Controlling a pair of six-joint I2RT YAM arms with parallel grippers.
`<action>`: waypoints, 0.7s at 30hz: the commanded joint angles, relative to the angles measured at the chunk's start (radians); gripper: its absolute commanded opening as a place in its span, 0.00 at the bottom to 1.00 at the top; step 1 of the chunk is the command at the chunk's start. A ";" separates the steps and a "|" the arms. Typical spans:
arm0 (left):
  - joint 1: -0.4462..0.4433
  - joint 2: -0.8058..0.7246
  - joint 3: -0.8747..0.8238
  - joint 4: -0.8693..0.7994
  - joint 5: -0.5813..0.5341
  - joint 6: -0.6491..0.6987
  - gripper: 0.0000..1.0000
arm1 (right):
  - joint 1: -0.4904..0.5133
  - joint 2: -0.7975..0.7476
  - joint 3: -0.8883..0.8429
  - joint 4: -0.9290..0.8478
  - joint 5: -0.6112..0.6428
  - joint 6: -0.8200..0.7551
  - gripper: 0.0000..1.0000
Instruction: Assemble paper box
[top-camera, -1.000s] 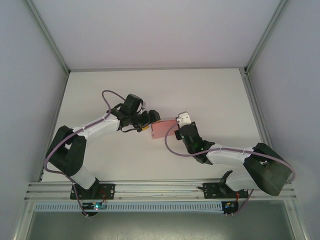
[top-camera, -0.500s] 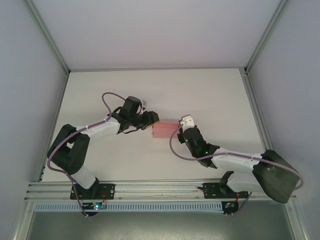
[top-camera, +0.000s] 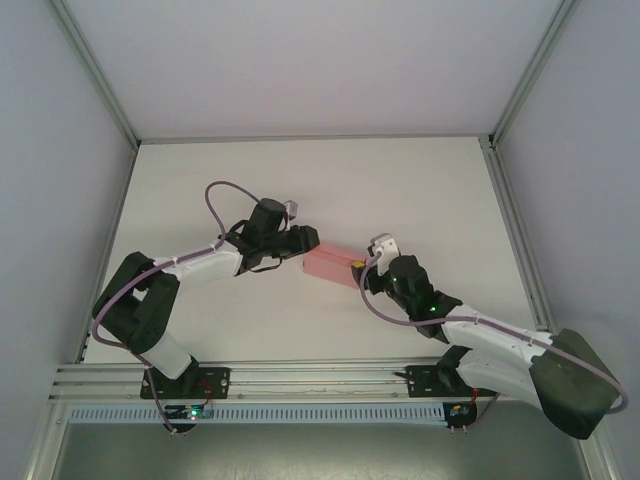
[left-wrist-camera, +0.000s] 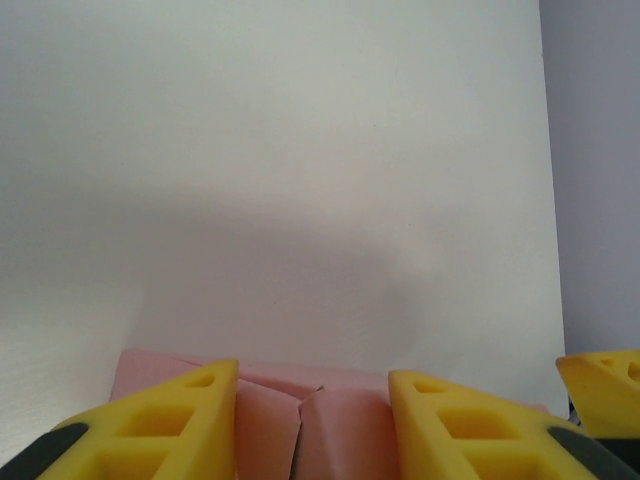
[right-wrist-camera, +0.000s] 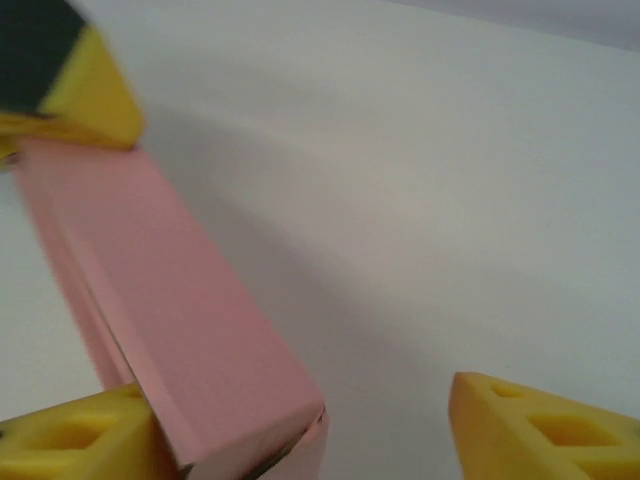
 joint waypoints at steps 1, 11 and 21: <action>-0.056 0.098 -0.079 -0.190 -0.067 0.045 0.38 | 0.005 -0.046 -0.053 -0.063 -0.240 -0.054 0.74; -0.063 0.092 -0.124 -0.140 -0.088 0.031 0.35 | -0.032 -0.162 -0.072 -0.087 -0.406 -0.094 0.93; -0.100 0.118 -0.099 -0.148 -0.104 0.076 0.32 | -0.052 -0.147 -0.004 -0.087 -0.425 -0.075 0.98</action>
